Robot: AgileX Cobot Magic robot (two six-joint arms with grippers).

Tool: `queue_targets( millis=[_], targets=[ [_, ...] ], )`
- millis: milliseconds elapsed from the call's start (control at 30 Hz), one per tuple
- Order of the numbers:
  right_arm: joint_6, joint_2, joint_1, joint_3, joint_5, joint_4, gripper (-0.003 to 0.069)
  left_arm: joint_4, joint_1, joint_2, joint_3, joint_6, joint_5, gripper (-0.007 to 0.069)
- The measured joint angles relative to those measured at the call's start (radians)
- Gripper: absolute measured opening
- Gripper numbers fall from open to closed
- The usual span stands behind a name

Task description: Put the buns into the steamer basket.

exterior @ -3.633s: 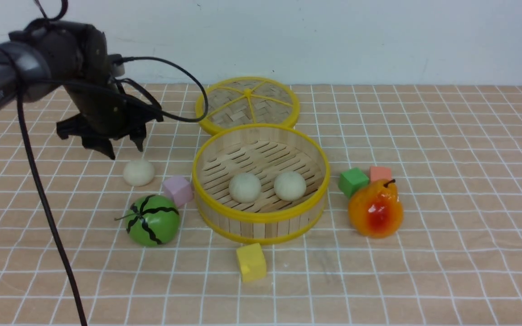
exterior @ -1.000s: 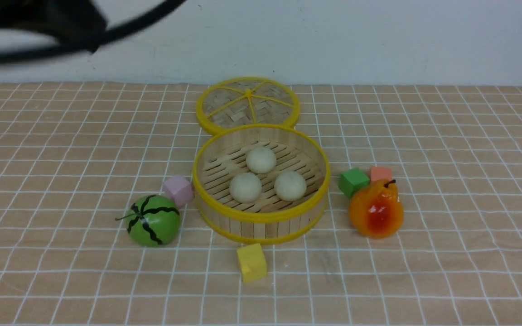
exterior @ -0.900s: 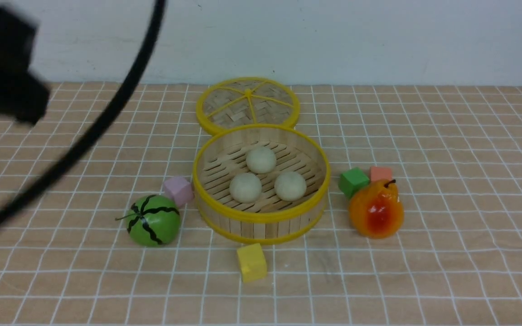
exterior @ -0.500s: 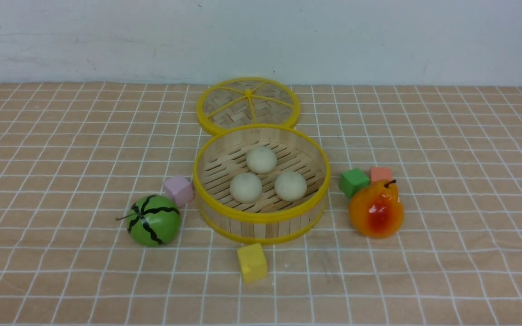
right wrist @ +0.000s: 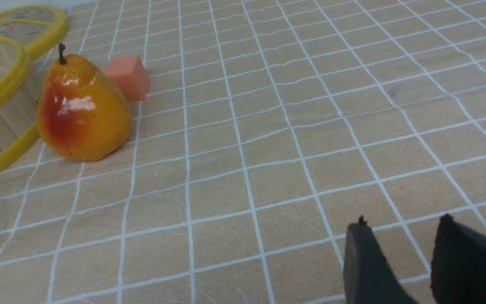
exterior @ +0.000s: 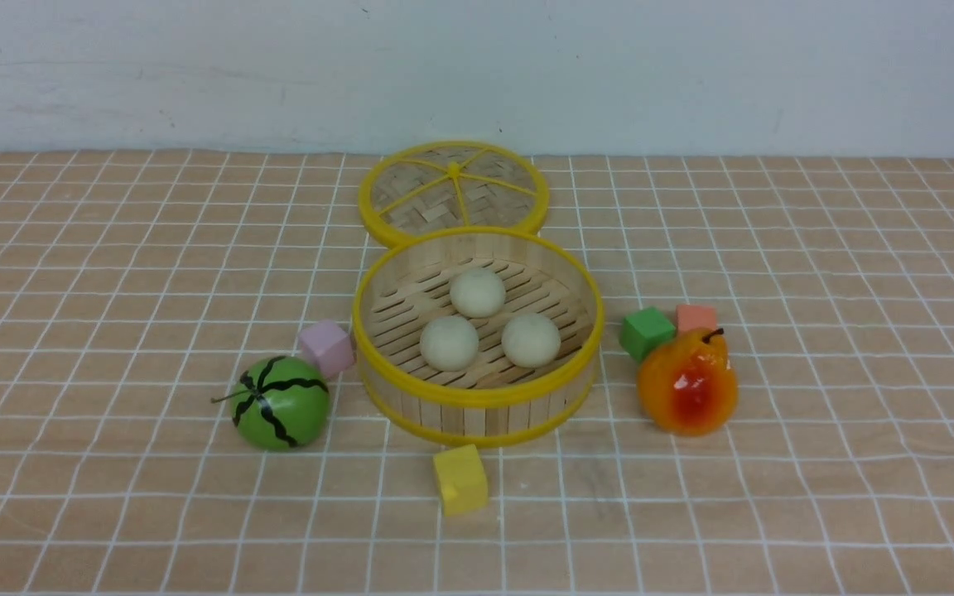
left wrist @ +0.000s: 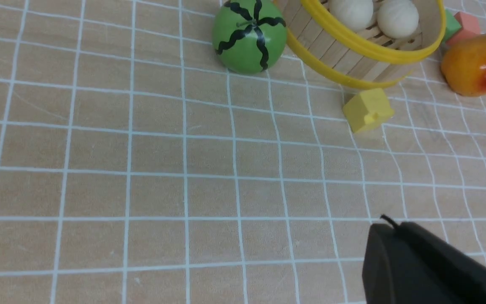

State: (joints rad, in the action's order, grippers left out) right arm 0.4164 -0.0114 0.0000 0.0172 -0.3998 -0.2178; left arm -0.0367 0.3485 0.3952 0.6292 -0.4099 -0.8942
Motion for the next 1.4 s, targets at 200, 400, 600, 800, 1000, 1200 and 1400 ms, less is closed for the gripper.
queue_targets(
  millis=[200, 400, 600, 800, 1000, 1200, 1400],
  targets=[
    [0.000, 0.000, 0.000, 0.000, 0.000, 0.000, 0.0241, 0.090, -0.003, -0.007, -0.049, 0.000, 0.101, -0.0013],
    [0.000, 0.000, 0.000, 0.000, 0.000, 0.000, 0.0241, 0.145, -0.130, -0.187, -0.213, 0.049, 0.303, -0.0013],
    [0.000, 0.000, 0.000, 0.000, 0.000, 0.000, 0.0241, 0.149, -0.269, -0.385, -0.438, 0.110, 0.361, -0.0013],
    [0.000, 0.000, 0.000, 0.000, 0.000, 0.000, 0.0241, 0.159, -0.292, -0.406, -0.627, 0.158, 0.373, -0.0013],
    [0.000, 0.000, 0.000, 0.000, 0.000, 0.000, 0.0241, 0.168, -0.292, -0.406, -0.652, 0.185, 0.471, -0.0010],
    [0.000, 0.000, 0.000, 0.000, 0.000, 0.000, 0.0241, 0.168, -0.292, -0.406, -0.655, 0.185, 0.483, -0.0005],
    [0.000, 0.000, 0.000, 0.000, 0.000, 0.000, 0.0241, 0.168, -0.292, -0.406, -0.655, 0.187, 0.485, 0.0001]
  ],
)
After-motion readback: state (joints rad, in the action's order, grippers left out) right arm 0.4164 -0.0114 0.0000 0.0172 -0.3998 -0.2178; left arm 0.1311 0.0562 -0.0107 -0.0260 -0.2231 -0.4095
